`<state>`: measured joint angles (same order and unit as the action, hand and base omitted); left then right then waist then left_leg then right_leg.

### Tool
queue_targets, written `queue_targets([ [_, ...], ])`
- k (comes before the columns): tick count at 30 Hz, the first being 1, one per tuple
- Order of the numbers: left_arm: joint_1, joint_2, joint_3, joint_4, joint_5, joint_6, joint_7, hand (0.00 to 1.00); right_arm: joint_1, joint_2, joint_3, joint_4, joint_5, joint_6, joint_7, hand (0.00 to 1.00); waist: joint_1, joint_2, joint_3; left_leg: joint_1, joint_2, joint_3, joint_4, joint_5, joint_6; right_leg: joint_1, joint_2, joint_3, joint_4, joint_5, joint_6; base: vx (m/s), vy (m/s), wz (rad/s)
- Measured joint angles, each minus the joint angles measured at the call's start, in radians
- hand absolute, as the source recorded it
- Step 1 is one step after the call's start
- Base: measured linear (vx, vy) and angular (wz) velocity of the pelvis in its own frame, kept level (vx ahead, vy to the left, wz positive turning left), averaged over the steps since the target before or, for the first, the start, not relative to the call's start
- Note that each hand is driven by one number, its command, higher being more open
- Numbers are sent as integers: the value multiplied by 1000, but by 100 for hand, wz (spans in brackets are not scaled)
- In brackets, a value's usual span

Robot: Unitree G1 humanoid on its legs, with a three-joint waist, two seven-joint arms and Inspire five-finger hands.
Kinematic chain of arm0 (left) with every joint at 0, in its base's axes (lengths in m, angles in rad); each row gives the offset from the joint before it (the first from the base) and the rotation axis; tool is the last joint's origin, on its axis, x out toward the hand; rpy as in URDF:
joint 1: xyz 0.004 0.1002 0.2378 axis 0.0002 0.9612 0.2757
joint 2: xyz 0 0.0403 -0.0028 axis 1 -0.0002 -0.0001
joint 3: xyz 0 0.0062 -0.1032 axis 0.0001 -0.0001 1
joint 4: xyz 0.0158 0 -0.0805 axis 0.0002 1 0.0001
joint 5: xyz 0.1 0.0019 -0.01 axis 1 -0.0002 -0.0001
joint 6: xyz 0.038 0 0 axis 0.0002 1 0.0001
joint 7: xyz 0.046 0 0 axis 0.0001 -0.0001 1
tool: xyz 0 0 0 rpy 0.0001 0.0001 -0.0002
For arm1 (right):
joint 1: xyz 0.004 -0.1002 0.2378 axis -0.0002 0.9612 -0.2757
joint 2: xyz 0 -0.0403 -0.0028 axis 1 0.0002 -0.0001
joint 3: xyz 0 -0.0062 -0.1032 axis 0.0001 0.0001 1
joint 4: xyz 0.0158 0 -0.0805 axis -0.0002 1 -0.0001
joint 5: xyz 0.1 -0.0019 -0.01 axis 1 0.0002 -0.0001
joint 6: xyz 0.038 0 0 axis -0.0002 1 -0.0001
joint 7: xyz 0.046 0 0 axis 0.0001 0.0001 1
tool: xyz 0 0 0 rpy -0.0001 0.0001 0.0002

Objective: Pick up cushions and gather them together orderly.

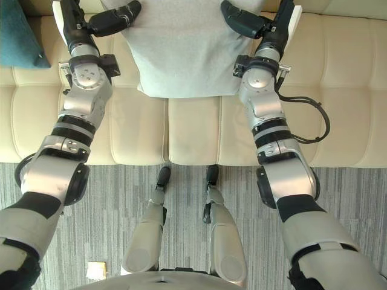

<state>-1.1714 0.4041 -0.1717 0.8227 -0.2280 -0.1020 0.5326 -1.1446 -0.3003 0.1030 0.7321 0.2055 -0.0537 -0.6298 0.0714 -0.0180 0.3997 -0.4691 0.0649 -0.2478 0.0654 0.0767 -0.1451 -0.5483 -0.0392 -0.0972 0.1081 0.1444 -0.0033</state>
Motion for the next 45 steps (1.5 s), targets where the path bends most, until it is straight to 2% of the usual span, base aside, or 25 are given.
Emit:
queue_targets([
  [8,1,30,39,19,-168,-8,-68,100,-19,-35,-2,53,161,1,76,100,2,0,0,31,4,-1,-20,12,0,50,6,-2,-62,33,-2,0,0,0],
  [10,8,62,42,18,-254,-20,-104,100,-19,-63,-11,59,201,4,87,100,4,0,0,41,4,-2,-28,15,1,64,6,-3,-75,41,-1,0,0,0],
  [13,25,85,93,13,-359,-35,-148,100,-11,-99,-72,67,264,5,108,100,8,0,0,54,2,-2,-31,17,3,82,5,-3,-90,48,1,0,0,0],
  [17,83,108,161,-21,-429,-63,-164,100,34,-128,-175,63,291,1,116,100,9,0,0,72,1,-3,-37,17,4,104,7,-4,-99,50,2,17,-14,1],
  [20,124,109,193,-50,-431,-65,-167,100,82,-127,-241,34,314,-6,103,100,8,0,0,80,0,-4,-38,17,4,112,7,-4,-101,50,2,19,-21,1],
  [23,198,107,211,-132,-430,-67,-168,100,160,-116,-295,-61,348,-38,95,100,6,0,1,82,-1,-4,-39,17,4,113,7,-2,-102,51,3,14,-23,-1],
  [24,261,93,229,-199,-429,-72,-170,100,220,-95,-329,-142,348,-62,95,100,6,0,1,88,-1,-3,-39,17,4,118,7,-1,-102,51,3,24,-30,-2],
  [27,349,54,240,-269,-427,-77,-170,100,325,-75,-348,-234,347,-92,102,100,6,0,1,107,0,-2,-39,15,6,141,8,1,-108,51,3,28,-22,-1],
  [29,508,-44,267,-358,-375,-89,-178,100,512,-24,-356,-367,340,-120,130,100,10,-1,1,141,2,10,-34,-5,20,180,11,10,-124,50,4,38,-22,-11],
  [30,548,-68,268,-366,-357,-89,-180,100,560,-8,-356,-392,333,-123,141,100,10,-1,0,148,1,15,-28,-11,24,188,11,15,-126,49,5,27,-12,-19],
  [33,783,-233,267,-380,-278,-75,-205,100,833,130,-355,-447,265,-118,205,100,14,-8,-7,178,5,45,15,-56,33,227,19,36,-128,36,12,55,-14,-26],
  [34,867,-283,254,-380,-252,-53,-229,100,934,183,-355,-446,242,-106,231,100,15,-9,-7,188,8,52,37,-76,35,244,23,42,-128,30,11,76,-6,-24],
  [36,954,-323,232,-372,-189,-24,-266,100,1032,230,-356,-426,200,-80,259,100,14,-10,-10,198,12,60,59,-97,35,261,27,48,-126,23,9,75,15,-15],
  [39,1081,-375,215,-259,-97,6,-339,100,1185,299,-353,-319,123,-50,305,100,7,-12,-83,229,21,73,80,-124,34,295,32,51,-120,5,14,102,25,-7],
  [41,1154,-387,222,-174,-52,13,-363,100,1270,319,-338,-236,53,-36,335,100,4,-13,-165,273,26,91,79,-142,40,336,34,54,-116,-17,16,119,38,-6],
  [44,1233,-390,243,-101,-33,14,-370,100,1326,336,-327,-128,-20,-33,363,100,5,-14,-267,304,28,111,78,-163,50,362,32,63,-109,-37,18,65,41,-11],
  [45,1244,-392,262,-75,-26,15,-372,100,1329,337,-321,-93,-33,-30,369,100,6,-14,-283,315,28,123,75,-165,53,368,30,68,-108,-40,19,35,60,-17],
])
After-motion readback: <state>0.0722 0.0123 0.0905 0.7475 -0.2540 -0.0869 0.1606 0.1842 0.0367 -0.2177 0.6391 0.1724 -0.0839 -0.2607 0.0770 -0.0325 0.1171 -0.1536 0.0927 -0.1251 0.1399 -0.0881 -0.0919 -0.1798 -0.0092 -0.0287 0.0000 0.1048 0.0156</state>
